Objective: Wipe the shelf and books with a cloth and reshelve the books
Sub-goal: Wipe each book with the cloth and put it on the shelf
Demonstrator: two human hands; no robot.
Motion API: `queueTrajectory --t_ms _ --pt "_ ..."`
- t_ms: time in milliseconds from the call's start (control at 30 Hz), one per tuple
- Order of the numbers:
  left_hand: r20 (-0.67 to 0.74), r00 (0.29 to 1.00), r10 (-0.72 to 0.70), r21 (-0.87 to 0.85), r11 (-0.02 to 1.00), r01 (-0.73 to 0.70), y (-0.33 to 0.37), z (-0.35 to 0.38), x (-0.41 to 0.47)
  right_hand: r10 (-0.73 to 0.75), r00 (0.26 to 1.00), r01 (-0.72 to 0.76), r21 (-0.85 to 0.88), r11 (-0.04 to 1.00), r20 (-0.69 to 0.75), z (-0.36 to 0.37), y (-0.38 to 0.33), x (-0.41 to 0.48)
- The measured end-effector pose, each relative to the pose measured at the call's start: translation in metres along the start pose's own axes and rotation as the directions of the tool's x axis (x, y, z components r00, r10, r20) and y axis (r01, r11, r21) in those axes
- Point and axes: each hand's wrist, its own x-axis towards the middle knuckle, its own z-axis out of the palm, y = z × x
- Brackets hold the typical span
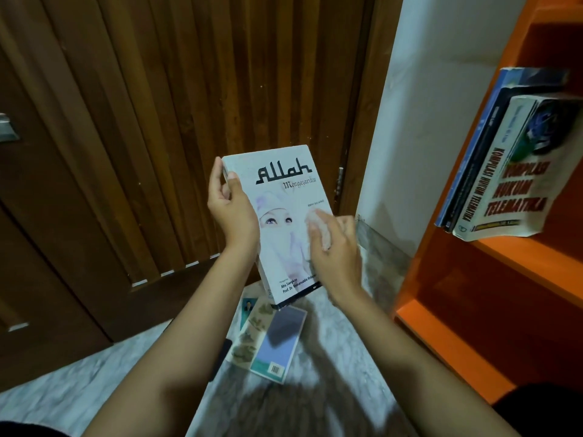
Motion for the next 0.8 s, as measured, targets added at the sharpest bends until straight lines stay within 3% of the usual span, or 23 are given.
queueTrajectory --t_ms 67,133,233,300,400,533,600,700,800 --pt "-0.061 0.998 -0.009 -0.016 1.0 0.008 -0.002 0.001 0.004 -0.178 0.982 0.177 0.018 0.984 0.066 0.007 -0.006 -0.026" --pt "-0.092 0.996 -0.013 -0.02 1.0 0.011 -0.002 -0.001 0.008 -0.38 0.915 0.385 -0.011 0.923 0.134 0.013 -0.005 -0.049" --pt "-0.074 0.997 -0.023 -0.017 1.0 0.021 -0.001 -0.007 0.012 -0.482 0.866 0.491 -0.039 0.871 0.132 0.016 0.013 -0.058" --pt "-0.063 0.998 -0.02 -0.005 1.0 0.02 0.002 -0.01 0.013 -0.437 0.894 0.444 -0.07 0.893 0.093 0.014 0.026 -0.054" --pt "-0.045 0.999 -0.012 0.006 1.0 0.013 0.009 -0.011 0.011 -0.252 0.966 0.255 -0.068 0.964 0.054 0.006 0.041 -0.043" --pt "0.007 1.0 0.0 0.034 0.999 0.0 0.016 -0.009 0.005 -0.003 1.0 0.0 0.078 0.997 0.028 -0.005 0.051 -0.03" --pt "0.061 0.998 -0.004 0.04 0.999 0.002 0.018 -0.005 0.0 0.117 0.993 -0.119 0.203 0.972 0.02 -0.013 0.045 -0.018" --pt "0.153 0.988 -0.032 0.001 0.999 0.032 0.021 0.01 -0.012 0.247 0.964 -0.266 0.451 0.852 0.103 -0.033 0.034 0.017" --pt "0.248 0.968 -0.042 -0.046 0.997 0.055 0.027 0.038 -0.026 0.339 0.931 -0.354 0.553 0.755 0.133 -0.075 0.025 0.054"
